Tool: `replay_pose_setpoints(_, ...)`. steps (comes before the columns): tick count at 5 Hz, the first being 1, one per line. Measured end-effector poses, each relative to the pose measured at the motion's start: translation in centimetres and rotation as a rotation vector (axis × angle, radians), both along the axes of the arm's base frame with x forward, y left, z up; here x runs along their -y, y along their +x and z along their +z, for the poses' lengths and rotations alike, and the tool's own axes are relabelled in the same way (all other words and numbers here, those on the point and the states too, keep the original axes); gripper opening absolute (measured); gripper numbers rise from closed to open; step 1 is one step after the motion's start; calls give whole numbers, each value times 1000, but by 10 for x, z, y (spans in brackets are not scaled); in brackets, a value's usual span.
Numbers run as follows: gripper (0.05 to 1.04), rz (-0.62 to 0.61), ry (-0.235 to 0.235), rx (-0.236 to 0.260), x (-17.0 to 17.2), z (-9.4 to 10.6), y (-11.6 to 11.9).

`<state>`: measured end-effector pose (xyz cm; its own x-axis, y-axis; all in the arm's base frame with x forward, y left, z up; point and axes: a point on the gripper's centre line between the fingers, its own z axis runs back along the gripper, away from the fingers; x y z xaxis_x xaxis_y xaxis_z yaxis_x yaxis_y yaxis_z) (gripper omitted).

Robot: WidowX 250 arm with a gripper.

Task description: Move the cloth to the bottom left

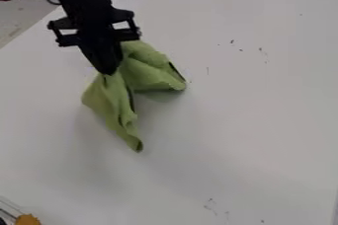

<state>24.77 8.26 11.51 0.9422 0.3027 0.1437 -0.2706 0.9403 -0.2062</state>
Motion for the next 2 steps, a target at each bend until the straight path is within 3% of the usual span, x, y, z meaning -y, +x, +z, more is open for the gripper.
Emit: replay_pose_setpoints(2, 82, -101, 67, -59, -54, -17, -4)
